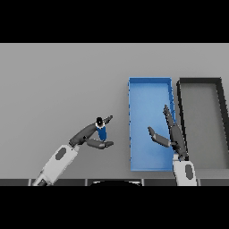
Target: Pick up the blue pipe and place it into the blue bin.
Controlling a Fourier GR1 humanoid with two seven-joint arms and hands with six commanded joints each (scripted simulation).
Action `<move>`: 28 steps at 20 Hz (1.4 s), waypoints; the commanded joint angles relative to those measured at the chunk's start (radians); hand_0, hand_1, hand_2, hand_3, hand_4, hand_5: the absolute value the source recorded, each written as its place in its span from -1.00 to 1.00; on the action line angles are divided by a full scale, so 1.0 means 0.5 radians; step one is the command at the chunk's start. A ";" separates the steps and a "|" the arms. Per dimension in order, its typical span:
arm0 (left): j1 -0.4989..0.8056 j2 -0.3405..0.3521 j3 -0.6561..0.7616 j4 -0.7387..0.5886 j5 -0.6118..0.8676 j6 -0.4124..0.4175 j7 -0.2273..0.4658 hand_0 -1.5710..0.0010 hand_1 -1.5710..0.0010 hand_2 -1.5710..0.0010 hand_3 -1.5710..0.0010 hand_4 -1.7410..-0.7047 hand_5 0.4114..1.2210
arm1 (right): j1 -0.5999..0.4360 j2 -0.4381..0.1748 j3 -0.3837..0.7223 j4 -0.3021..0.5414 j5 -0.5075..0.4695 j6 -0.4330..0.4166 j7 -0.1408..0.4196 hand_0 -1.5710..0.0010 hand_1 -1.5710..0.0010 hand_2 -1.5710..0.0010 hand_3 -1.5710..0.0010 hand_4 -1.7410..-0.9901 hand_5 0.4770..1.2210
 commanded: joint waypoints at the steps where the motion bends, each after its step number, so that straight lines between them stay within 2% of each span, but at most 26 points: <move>1: -0.009 -0.039 0.000 0.039 0.007 -0.001 -0.025 1.00 1.00 0.97 0.98 0.22 -0.76 | -0.012 -0.002 -0.014 0.022 -0.005 -0.005 -0.008 1.00 1.00 1.00 1.00 0.26 -0.67; 2: -0.024 -0.072 0.018 0.051 0.044 -0.002 -0.013 1.00 0.96 0.85 0.88 0.16 -0.66 | -0.007 0.002 -0.006 0.012 -0.010 0.004 -0.014 1.00 1.00 1.00 1.00 0.27 -0.67; 3: -0.013 -0.101 0.040 0.072 0.079 0.002 -0.047 0.98 0.80 0.63 0.67 0.03 -0.52 | 0.012 -0.006 -0.006 0.002 -0.005 0.005 -0.021 1.00 1.00 1.00 1.00 0.28 -0.67; 4: -0.031 -0.141 0.071 0.117 0.132 -0.005 -0.024 0.76 0.56 0.39 0.34 -0.06 -0.21 | 0.008 -0.002 -0.005 0.013 -0.008 0.010 -0.021 1.00 1.00 1.00 1.00 0.28 -0.67; 6: -0.034 -0.196 0.080 0.136 0.142 0.041 -0.013 0.15 0.00 -0.11 -0.11 -0.38 0.22 | 0.001 -0.013 -0.010 0.020 0.004 0.005 -0.036 1.00 1.00 1.00 1.00 0.28 -0.66; 8: -0.012 -0.244 0.072 0.145 0.133 0.058 -0.076 -0.26 -0.36 -0.43 -0.40 -0.60 0.50 | -0.038 -0.013 -0.021 0.046 -0.009 0.006 -0.004 1.00 1.00 1.00 1.00 0.28 -0.64; 10: 0.011 -0.236 0.033 0.105 0.078 0.111 -0.103 -0.53 -0.59 -0.64 -0.55 -0.73 0.68 | -0.030 -0.014 -0.009 0.017 -0.002 0.008 -0.016 1.00 1.00 1.00 1.00 0.28 -0.63; 13: 0.039 -0.210 0.002 0.061 0.025 0.155 -0.193 -0.76 -0.79 -0.81 -0.71 -0.85 0.84 | -0.037 -0.024 -0.014 0.029 -0.010 0.020 -0.022 1.00 1.00 1.00 1.00 0.30 -0.62; 16: 0.035 -0.215 -0.002 -0.048 0.047 0.164 -0.256 -0.88 -0.89 -0.90 -0.79 -0.92 0.92 | -0.032 -0.021 -0.007 0.041 0.011 0.011 -0.010 1.00 1.00 1.00 1.00 0.32 -0.61; 18: 0.015 -0.235 -0.023 -0.146 0.061 0.165 -0.228 -0.92 -0.93 -0.94 -0.82 -0.94 0.95 | 0.001 -0.014 0.004 0.017 0.012 0.017 -0.046 1.00 1.00 1.00 1.00 0.31 -0.59; 20: -0.034 -0.231 -0.017 -0.243 0.096 0.147 -0.208 -0.95 -0.96 -0.96 -0.83 -0.95 0.97 | -0.016 -0.034 -0.004 0.021 0.035 0.004 -0.026 1.00 1.00 1.00 1.00 0.37 -0.59; 22: -0.080 -0.217 -0.019 -0.359 0.137 0.131 -0.109 -0.97 -0.97 -0.98 -0.84 -0.96 0.98 | -0.039 -0.046 -0.017 0.047 0.040 0.001 -0.016 1.00 1.00 1.00 1.00 0.39 -0.58; 25: -0.127 -0.210 -0.042 -0.429 0.151 0.110 0.028 -0.98 -0.99 -0.99 -0.84 -0.97 0.99 | -0.005 -0.048 -0.010 0.047 0.043 0.015 -0.104 1.00 1.00 1.00 1.00 0.40 -0.57; 28: -0.143 -0.204 -0.048 -0.428 0.147 0.089 0.065 -0.99 -0.99 -0.99 -0.84 -0.97 0.99 | 0.015 -0.034 -0.002 0.035 0.059 -0.004 -0.084 1.00 1.00 1.00 1.00 0.47 -0.58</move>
